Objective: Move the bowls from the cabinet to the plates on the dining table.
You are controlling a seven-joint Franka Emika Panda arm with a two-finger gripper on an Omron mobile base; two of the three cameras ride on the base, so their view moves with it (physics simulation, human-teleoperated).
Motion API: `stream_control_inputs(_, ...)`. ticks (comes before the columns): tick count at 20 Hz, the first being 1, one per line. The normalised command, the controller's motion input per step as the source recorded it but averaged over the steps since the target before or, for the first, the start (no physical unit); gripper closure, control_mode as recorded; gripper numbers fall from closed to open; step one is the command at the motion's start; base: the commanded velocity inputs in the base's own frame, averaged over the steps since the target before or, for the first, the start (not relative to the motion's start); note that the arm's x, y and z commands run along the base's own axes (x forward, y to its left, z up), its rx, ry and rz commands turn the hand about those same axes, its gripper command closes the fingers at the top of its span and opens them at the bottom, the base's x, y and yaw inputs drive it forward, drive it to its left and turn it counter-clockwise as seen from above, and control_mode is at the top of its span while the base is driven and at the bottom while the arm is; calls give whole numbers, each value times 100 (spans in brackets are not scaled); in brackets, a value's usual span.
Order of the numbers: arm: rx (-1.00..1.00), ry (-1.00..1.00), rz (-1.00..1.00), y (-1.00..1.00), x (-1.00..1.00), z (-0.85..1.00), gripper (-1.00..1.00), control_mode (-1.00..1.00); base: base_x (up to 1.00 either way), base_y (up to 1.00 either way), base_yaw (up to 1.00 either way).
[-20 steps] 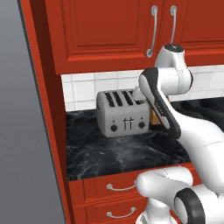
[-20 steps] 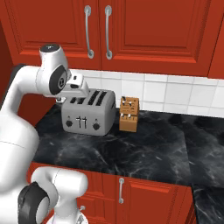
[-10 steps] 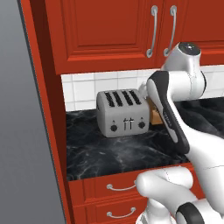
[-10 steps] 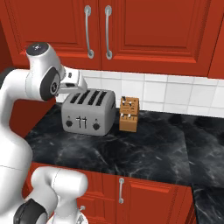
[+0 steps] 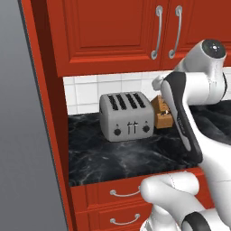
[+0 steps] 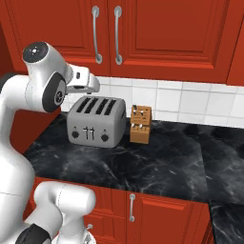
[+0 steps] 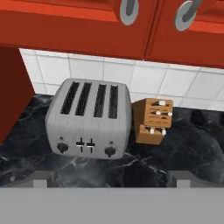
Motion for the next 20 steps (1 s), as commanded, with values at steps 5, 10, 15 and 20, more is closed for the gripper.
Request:
stream_control_inputs(5, 0, -11, -6, -32, 0, 43, -100, -100, 0, 0, 0)
stream_control_inputs(10, 0, -10, -6, -33, 0, 40, -100, -100, 0, 0, 0)
stream_control_inputs(15, -1, -12, -2, -20, 0, 31, -100, -100, 0, 0, 0)
stream_control_inputs(20, -2, -12, 0, -14, 0, 26, -100, -100, 0, 0, 0)
